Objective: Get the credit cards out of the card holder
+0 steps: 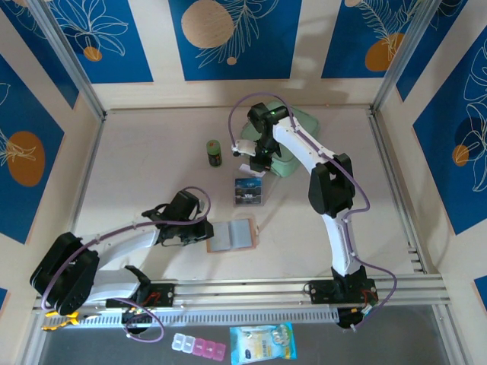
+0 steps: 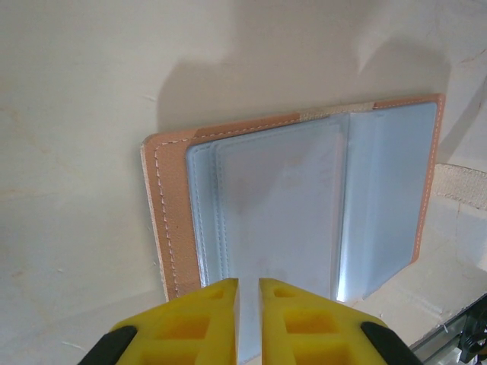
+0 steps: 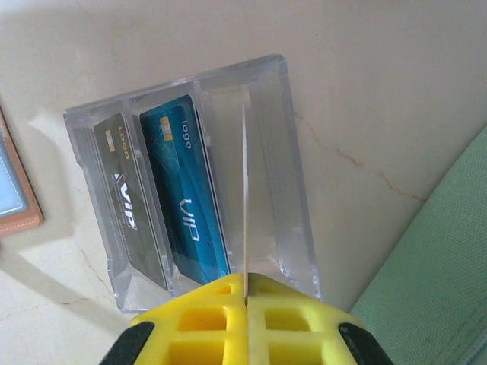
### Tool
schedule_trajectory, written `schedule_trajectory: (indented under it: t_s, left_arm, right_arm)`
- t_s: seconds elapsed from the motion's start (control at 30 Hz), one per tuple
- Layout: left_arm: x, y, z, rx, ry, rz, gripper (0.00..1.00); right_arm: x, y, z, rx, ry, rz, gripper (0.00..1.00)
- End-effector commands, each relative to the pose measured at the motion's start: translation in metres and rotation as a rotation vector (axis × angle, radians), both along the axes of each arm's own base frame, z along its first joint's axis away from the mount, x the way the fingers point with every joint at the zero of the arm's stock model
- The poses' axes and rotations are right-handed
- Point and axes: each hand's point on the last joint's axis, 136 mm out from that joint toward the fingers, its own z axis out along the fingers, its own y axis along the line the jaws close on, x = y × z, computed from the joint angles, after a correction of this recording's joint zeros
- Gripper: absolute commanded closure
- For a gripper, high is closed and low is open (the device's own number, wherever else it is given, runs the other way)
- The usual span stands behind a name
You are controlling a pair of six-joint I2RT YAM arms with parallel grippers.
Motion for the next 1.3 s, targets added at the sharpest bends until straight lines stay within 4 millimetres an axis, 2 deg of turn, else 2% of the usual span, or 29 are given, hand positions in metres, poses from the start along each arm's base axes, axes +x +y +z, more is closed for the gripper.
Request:
schedule_trajectory:
  t_s: [0.0, 0.73, 0.87, 1.03, 1.27]
  left_arm:
    - [0.002, 0.002, 0.004, 0.012, -0.016, -0.010, 0.86]
    - [-0.003, 0.008, 0.003, 0.015, -0.010, 0.011, 0.86]
    - [-0.003, 0.008, 0.004, 0.015, -0.010, 0.013, 0.86]
    - [-0.003, 0.008, 0.004, 0.011, -0.013, 0.012, 0.86]
    - [-0.002, 0.007, 0.006, 0.007, -0.015, 0.013, 0.86]
  right_arm:
    - [-0.019, 0.003, -0.007, 0.005, 0.070, 0.047, 1.00]
    - [-0.035, 0.015, -0.033, -0.012, 0.126, 0.107, 0.99]
    - [-0.029, 0.015, -0.029, -0.004, 0.102, 0.086, 0.92]
    - [-0.022, 0.016, -0.012, 0.042, 0.081, 0.051, 0.99]
    - [-0.016, 0.009, 0.009, 0.060, 0.032, 0.023, 0.99]
